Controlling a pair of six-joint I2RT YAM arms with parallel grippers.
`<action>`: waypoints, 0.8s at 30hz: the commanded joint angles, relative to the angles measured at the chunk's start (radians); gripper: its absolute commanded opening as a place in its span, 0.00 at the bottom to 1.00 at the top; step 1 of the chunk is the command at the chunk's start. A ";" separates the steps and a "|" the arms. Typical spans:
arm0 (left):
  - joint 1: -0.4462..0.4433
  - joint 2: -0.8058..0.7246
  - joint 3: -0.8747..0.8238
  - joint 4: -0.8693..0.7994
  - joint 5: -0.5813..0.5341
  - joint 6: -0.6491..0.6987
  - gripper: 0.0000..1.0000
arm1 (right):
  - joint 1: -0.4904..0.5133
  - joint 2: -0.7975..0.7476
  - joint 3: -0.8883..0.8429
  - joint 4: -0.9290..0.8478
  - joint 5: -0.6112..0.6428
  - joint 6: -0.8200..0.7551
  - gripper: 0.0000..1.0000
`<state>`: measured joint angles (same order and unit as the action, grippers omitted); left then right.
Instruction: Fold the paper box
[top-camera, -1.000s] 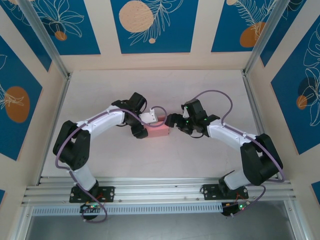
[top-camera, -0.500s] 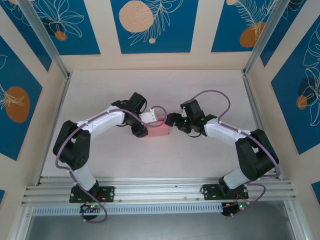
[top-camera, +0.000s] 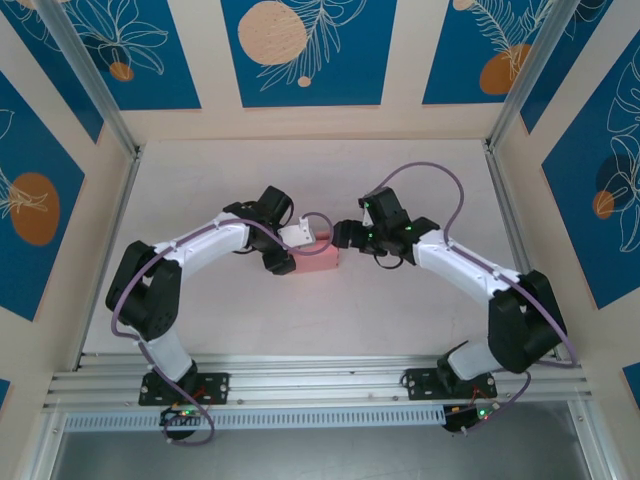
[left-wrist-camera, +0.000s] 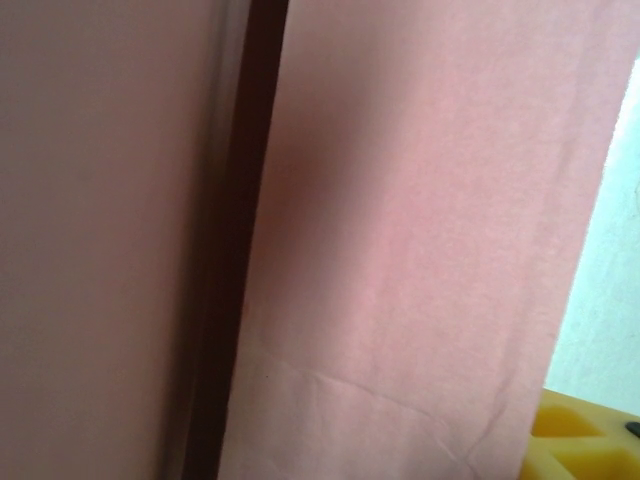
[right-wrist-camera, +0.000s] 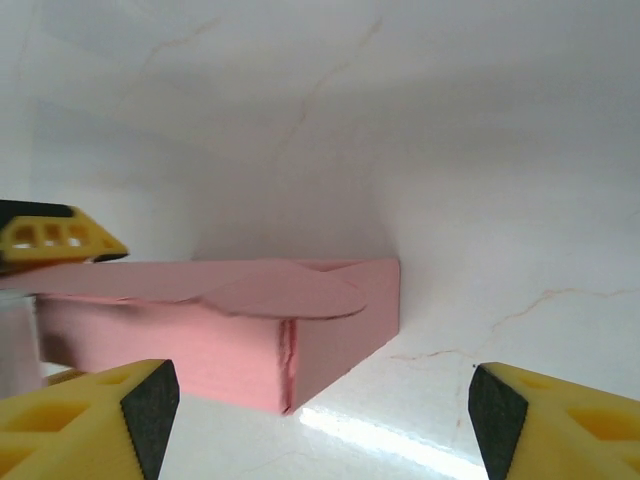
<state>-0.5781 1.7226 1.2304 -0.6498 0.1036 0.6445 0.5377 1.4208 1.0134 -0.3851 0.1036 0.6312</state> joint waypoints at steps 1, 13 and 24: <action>0.012 -0.015 -0.009 -0.004 0.001 -0.003 0.59 | 0.006 -0.052 0.051 -0.119 0.091 -0.138 0.76; 0.011 -0.012 -0.004 -0.007 -0.002 0.002 0.60 | 0.001 0.046 0.174 -0.120 0.009 -0.389 0.53; 0.012 -0.007 -0.002 -0.007 -0.005 0.002 0.60 | 0.000 0.146 0.242 -0.160 -0.062 -0.466 0.53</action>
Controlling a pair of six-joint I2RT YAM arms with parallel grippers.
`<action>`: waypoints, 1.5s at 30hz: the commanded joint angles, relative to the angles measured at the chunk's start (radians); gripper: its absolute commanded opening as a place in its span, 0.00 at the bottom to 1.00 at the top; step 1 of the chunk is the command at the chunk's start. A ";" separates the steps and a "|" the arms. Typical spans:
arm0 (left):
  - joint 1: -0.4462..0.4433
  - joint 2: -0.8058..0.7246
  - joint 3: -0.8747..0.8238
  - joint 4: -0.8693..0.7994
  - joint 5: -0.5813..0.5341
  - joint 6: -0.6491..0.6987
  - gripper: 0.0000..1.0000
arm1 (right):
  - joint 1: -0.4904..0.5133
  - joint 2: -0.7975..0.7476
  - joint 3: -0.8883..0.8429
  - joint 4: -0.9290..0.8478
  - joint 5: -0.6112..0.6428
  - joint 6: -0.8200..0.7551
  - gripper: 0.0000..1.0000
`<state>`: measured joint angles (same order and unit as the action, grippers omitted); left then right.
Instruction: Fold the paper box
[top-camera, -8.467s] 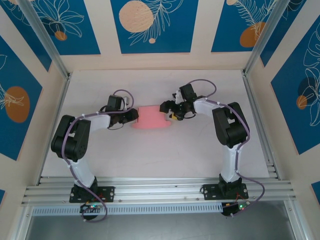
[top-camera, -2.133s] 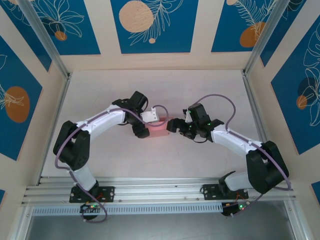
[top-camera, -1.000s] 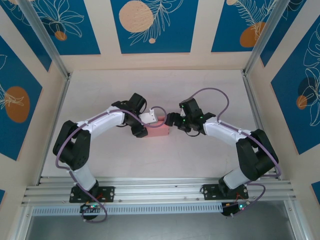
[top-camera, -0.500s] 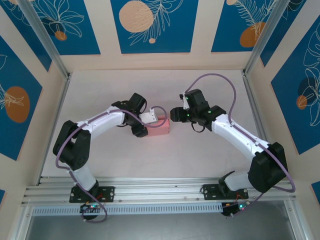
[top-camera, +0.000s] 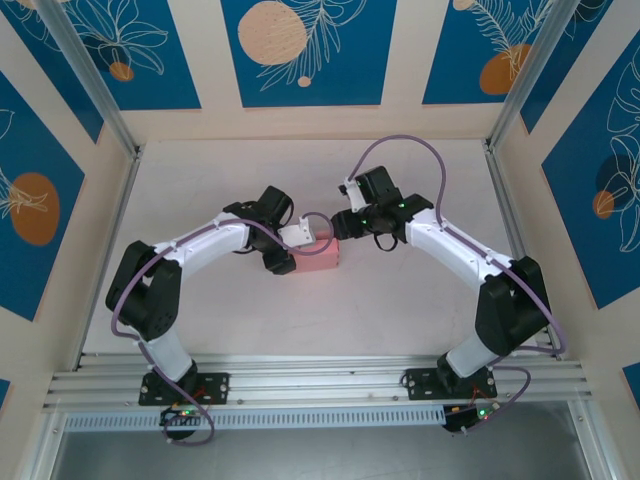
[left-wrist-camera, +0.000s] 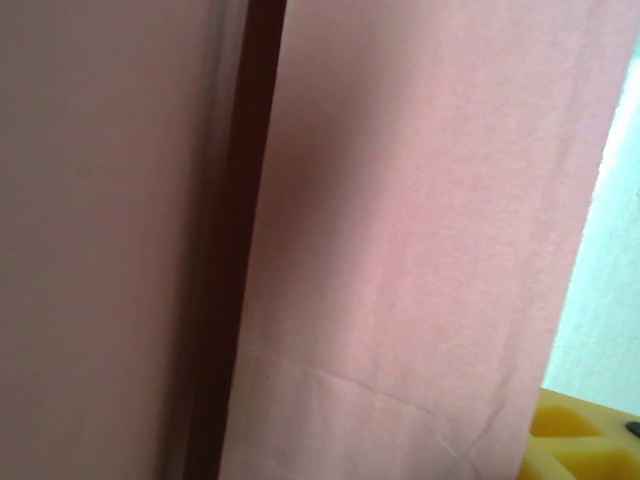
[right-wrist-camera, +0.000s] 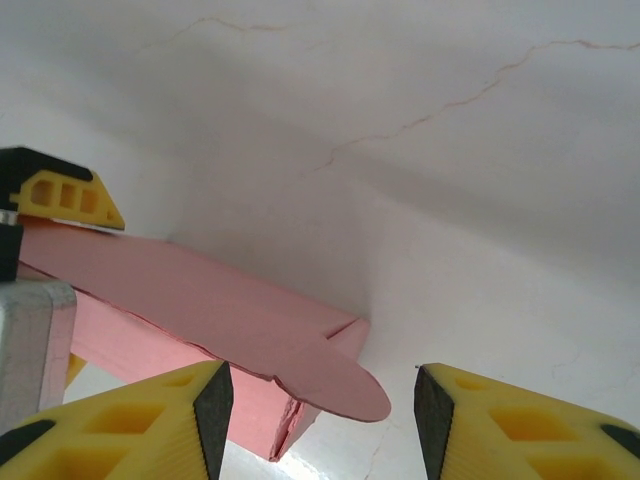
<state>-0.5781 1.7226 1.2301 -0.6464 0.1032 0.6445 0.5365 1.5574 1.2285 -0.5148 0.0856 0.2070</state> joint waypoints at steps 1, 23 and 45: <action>0.011 -0.006 -0.001 -0.010 -0.006 0.001 0.60 | 0.001 0.013 0.025 -0.031 -0.040 -0.043 0.53; 0.011 -0.009 -0.009 0.012 -0.003 0.006 0.59 | -0.014 0.041 0.043 -0.034 -0.048 -0.035 0.45; 0.043 0.008 -0.002 0.057 0.038 0.198 0.60 | -0.046 -0.112 -0.139 0.076 -0.044 -0.282 0.62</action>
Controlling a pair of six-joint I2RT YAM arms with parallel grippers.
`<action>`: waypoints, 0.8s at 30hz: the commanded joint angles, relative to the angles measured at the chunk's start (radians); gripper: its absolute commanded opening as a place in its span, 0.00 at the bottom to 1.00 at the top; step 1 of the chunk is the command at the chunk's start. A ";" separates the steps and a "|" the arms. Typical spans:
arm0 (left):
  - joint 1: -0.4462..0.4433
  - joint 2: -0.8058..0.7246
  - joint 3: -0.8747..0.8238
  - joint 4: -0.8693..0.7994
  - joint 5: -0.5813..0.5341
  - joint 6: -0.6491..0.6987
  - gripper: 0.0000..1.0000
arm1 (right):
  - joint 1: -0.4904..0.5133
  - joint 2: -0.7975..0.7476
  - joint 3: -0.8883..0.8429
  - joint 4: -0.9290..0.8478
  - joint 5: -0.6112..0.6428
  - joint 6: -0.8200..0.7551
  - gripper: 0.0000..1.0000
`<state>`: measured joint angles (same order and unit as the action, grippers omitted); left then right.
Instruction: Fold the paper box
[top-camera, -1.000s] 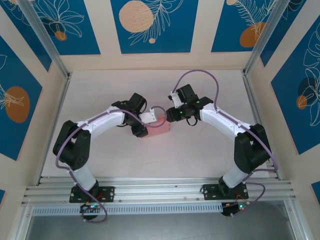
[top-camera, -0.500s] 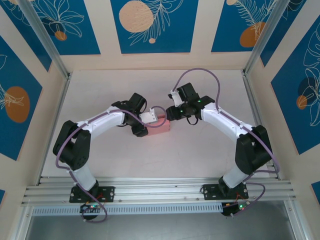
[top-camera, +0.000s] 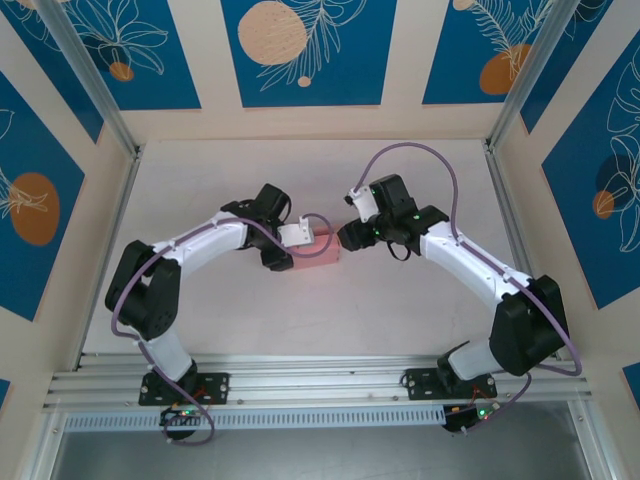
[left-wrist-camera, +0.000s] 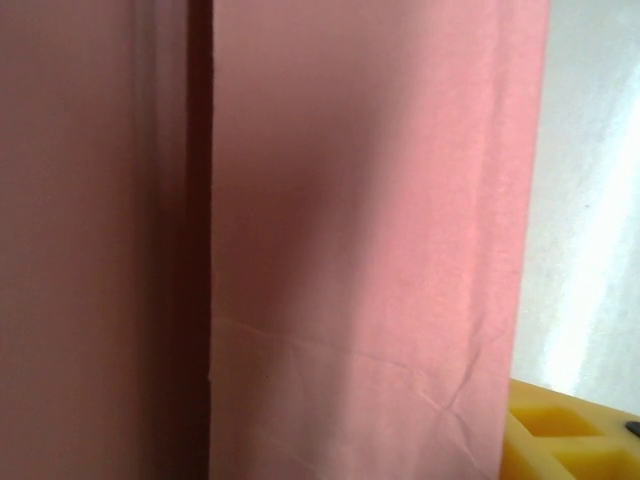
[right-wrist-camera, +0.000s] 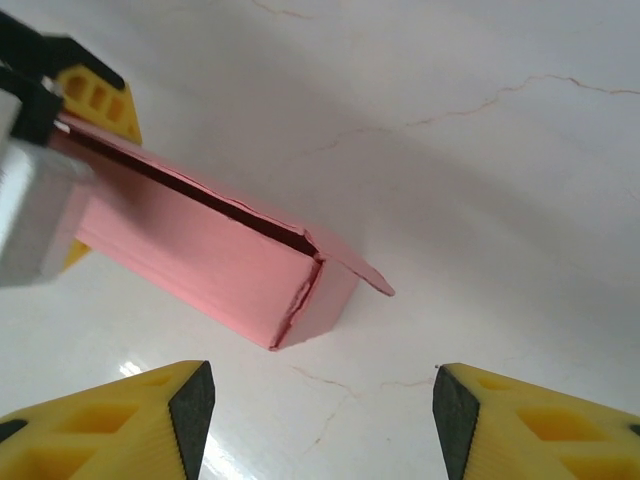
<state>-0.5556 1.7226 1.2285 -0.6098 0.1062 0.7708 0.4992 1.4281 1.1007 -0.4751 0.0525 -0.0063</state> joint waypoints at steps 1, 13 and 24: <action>0.026 0.013 0.006 0.020 0.038 0.087 0.59 | -0.012 0.027 -0.012 0.048 -0.013 -0.078 0.62; 0.036 0.074 0.096 -0.037 0.055 0.168 0.59 | -0.021 0.107 0.034 0.065 -0.064 -0.133 0.62; 0.037 0.086 0.106 -0.047 0.033 0.183 0.59 | -0.032 0.165 0.085 0.056 -0.025 -0.121 0.62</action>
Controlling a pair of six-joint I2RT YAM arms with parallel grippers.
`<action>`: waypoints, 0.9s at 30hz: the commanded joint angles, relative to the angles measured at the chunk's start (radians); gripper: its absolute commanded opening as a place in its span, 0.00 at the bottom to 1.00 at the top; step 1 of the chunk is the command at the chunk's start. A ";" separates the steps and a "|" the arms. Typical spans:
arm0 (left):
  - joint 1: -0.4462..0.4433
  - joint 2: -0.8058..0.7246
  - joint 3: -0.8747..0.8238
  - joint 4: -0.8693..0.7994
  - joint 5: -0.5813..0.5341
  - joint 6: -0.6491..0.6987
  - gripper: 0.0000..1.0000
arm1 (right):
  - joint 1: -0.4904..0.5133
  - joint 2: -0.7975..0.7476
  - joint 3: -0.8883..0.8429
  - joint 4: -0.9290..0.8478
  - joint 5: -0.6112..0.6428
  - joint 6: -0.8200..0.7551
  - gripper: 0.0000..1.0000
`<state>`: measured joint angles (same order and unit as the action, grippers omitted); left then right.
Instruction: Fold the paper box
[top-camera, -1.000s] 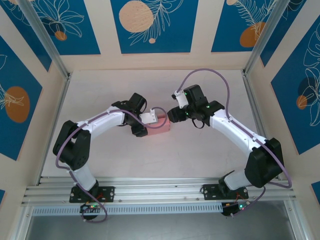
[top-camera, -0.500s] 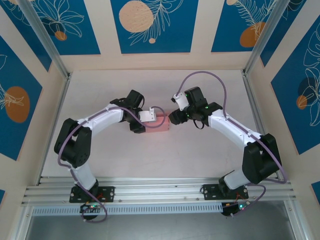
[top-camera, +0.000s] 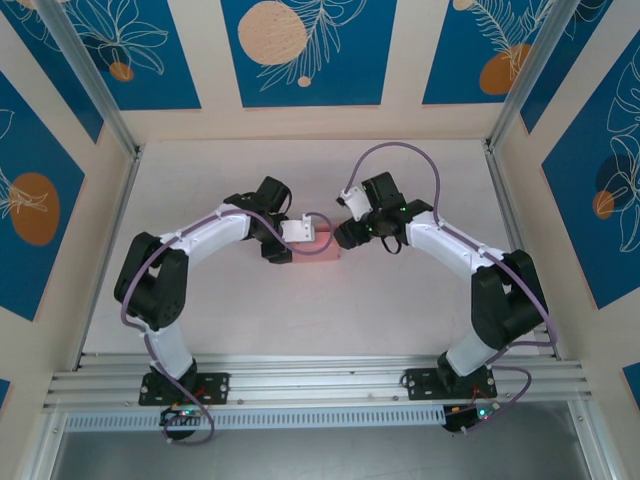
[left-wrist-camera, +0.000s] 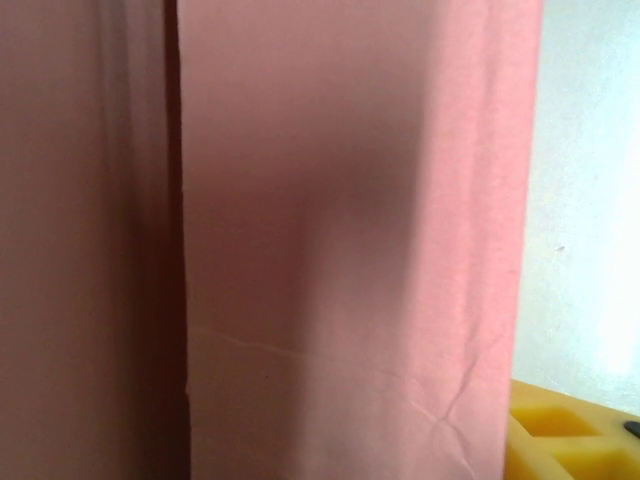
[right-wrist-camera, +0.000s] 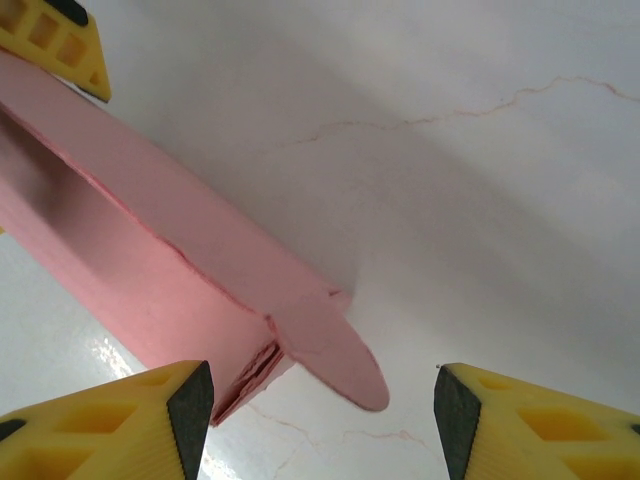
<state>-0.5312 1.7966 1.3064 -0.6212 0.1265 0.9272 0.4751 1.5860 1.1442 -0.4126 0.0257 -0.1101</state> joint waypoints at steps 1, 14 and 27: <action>0.013 0.012 0.029 -0.035 0.012 0.027 0.59 | -0.010 0.009 0.045 -0.009 0.003 -0.014 0.61; 0.013 0.018 0.031 -0.031 0.002 0.022 0.59 | -0.008 0.046 0.072 -0.025 0.003 -0.003 0.39; 0.012 0.017 0.030 -0.015 -0.019 -0.009 0.58 | 0.053 0.049 0.127 -0.084 0.054 0.071 0.25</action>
<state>-0.5308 1.7969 1.3083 -0.6209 0.1177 0.9237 0.5034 1.6375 1.2346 -0.4583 0.0525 -0.0727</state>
